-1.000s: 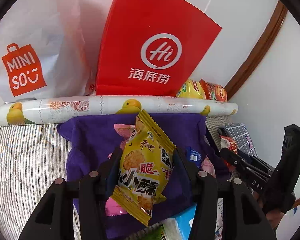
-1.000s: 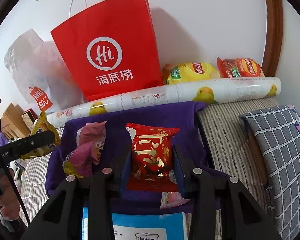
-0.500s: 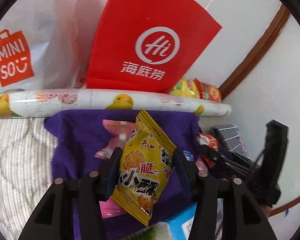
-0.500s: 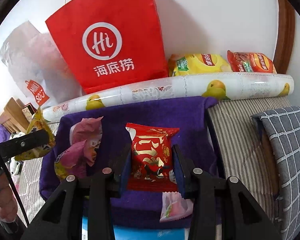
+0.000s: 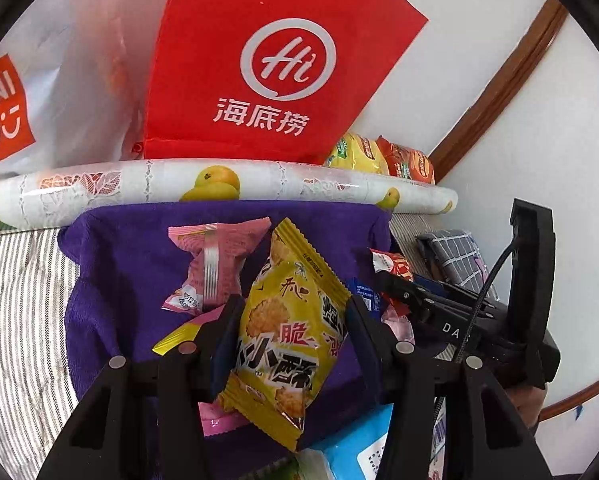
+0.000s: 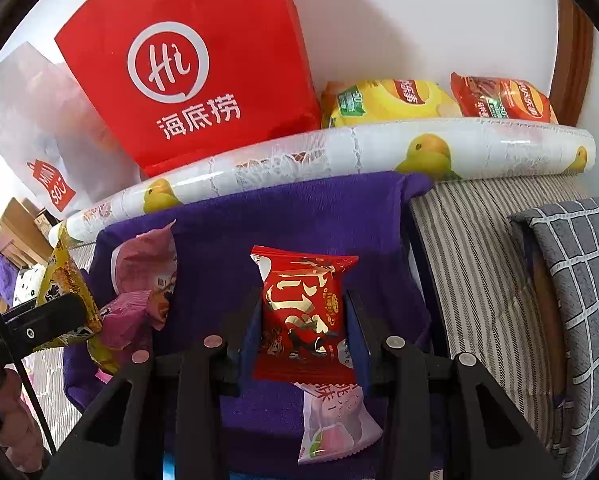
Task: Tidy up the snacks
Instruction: 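Open right tool to release red packet while left tool releases yellow bag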
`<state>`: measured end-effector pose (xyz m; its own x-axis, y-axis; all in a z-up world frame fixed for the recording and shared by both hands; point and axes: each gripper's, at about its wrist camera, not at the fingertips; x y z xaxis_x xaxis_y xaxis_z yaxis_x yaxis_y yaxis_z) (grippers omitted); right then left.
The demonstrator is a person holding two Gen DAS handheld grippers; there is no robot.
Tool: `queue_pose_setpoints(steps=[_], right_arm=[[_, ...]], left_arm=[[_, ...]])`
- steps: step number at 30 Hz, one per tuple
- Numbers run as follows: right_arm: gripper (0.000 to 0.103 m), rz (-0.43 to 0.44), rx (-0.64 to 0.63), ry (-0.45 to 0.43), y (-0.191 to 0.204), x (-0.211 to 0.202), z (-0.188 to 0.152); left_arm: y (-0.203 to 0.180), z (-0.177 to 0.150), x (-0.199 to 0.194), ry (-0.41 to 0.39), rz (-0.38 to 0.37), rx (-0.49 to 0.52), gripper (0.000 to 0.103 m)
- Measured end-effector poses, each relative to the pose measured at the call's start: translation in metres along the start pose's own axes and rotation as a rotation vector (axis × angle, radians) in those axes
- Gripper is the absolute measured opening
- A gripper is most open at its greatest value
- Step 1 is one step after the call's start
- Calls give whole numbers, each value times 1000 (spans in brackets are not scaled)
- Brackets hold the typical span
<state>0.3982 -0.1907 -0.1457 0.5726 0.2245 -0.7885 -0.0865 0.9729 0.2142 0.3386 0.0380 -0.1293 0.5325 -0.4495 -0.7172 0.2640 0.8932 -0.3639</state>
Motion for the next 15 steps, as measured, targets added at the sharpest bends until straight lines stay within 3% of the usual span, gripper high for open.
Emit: queue_pose_setpoints(steps=[10, 15], right_arm=[[41, -10, -36, 18, 0, 0, 0], [50, -9, -63, -11, 2, -20, -3]], left_arm=[[-10, 2, 4, -1, 44, 47, 50], [-15, 10, 5, 2, 60, 57, 50]])
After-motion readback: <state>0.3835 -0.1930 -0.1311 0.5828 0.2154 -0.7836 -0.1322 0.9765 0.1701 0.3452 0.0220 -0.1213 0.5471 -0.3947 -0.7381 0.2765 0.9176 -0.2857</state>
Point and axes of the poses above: each gripper's, at about its wrist camera, not at the fingertips, and x roughly the way its jaws point, y to its left, z to its top, and after that the axes turned 4 degrees about x, right-handed
